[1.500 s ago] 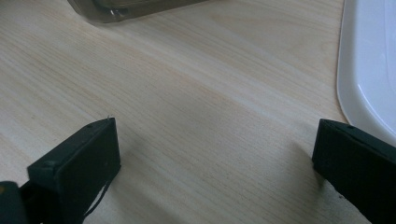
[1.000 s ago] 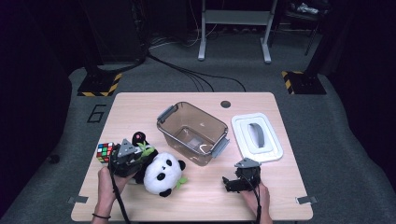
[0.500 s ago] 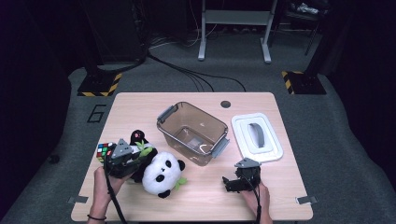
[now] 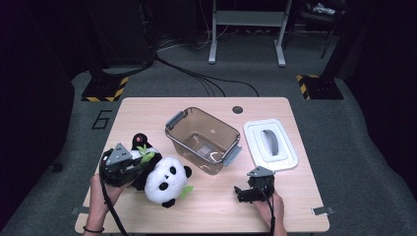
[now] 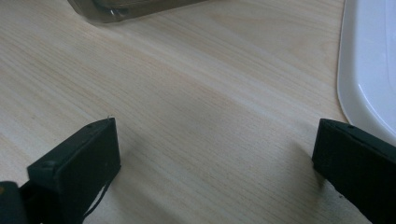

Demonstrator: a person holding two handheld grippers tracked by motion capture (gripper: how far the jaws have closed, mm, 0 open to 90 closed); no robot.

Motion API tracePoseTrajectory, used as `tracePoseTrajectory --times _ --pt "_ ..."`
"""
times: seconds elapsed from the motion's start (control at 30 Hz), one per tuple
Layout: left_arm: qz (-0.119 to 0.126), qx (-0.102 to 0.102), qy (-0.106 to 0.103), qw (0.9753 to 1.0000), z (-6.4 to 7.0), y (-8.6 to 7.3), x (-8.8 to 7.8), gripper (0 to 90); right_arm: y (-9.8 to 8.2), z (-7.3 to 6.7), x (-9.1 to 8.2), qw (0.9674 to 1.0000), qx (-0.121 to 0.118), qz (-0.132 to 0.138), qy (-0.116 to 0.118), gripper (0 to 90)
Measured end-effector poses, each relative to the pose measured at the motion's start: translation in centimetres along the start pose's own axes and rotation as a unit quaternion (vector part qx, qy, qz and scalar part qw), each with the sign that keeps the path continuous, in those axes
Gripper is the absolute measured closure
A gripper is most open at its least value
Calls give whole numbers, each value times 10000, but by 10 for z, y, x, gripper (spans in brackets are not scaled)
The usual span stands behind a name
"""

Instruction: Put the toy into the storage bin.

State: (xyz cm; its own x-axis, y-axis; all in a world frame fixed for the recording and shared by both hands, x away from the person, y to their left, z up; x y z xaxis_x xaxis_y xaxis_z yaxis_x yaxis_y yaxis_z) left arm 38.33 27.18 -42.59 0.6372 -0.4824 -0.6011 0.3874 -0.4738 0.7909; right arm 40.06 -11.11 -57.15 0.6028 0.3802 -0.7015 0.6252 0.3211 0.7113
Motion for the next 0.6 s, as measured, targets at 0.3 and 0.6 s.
tracePoseTrajectory --times 0.3,0.6 --pt "93 38 -51 9999 -1 9 -6 748 0 0 0 10000 -2 3 -1 1" --pt "129 50 -112 9998 -2 14 -10 748 0 0 0 10000 -2 3 -1 1"
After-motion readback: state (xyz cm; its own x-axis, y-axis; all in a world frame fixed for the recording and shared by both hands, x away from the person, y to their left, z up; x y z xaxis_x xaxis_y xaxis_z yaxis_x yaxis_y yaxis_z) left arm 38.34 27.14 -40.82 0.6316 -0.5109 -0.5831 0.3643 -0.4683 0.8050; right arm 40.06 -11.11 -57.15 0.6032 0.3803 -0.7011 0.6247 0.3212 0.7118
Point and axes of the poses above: each handheld gripper's, and its own axes: x roughly forward along the jaws, y roughly out of its top, z roughly to its right, the point moved 6 cm from there along x, roughly forward along the jaws, and after that the axes turned 4 degrees about x, right-handed, at the moved point
